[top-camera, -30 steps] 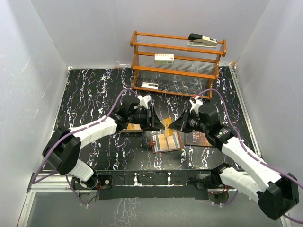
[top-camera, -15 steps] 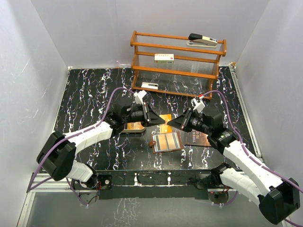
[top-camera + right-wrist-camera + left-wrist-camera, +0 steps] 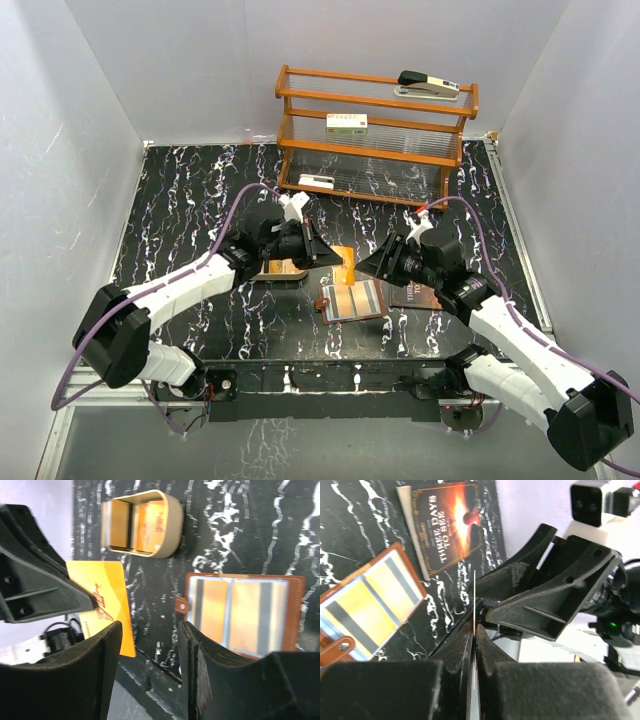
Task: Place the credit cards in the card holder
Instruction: Pick up the credit card from the storage box, then insert the credit card into the card holder.
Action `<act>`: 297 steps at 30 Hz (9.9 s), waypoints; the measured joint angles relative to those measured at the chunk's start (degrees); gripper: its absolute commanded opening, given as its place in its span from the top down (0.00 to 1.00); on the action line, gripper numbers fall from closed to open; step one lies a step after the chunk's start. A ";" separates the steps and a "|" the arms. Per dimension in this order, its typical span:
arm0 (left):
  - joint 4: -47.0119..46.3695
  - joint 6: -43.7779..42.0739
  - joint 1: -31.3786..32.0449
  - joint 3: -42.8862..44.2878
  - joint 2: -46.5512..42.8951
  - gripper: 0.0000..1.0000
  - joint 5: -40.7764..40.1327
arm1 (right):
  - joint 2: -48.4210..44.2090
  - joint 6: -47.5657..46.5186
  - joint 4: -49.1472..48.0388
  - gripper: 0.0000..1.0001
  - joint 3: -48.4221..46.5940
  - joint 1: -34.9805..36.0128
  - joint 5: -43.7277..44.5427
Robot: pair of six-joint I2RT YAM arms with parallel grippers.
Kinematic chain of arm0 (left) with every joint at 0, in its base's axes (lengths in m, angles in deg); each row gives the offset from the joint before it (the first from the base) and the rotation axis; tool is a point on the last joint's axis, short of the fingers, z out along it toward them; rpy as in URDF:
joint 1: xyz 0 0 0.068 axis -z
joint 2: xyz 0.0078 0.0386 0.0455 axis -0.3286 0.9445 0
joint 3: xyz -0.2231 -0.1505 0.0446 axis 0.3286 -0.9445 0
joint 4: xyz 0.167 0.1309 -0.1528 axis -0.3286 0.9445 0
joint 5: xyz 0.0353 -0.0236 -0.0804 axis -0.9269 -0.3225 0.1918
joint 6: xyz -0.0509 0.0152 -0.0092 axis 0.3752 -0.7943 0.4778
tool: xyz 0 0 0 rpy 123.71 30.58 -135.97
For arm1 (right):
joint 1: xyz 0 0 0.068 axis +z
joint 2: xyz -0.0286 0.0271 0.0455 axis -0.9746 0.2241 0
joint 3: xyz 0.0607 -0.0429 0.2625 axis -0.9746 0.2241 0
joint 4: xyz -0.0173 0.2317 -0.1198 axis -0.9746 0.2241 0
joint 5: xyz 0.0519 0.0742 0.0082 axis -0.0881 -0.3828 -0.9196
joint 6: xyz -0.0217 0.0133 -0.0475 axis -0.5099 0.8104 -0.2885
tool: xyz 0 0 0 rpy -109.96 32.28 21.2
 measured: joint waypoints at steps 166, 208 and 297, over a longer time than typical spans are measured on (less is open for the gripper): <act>10.01 -10.78 5.09 10.14 28.98 0.68 -5.75 | 19.71 -7.78 6.67 0.79 5.55 1.73 8.74; 22.08 -14.84 5.53 13.09 24.44 0.57 -19.85 | 16.55 -5.03 2.97 0.82 5.33 1.73 7.76; 27.80 -11.74 9.35 10.93 18.58 0.71 -32.46 | 25.83 3.17 -10.58 0.92 6.86 7.37 9.64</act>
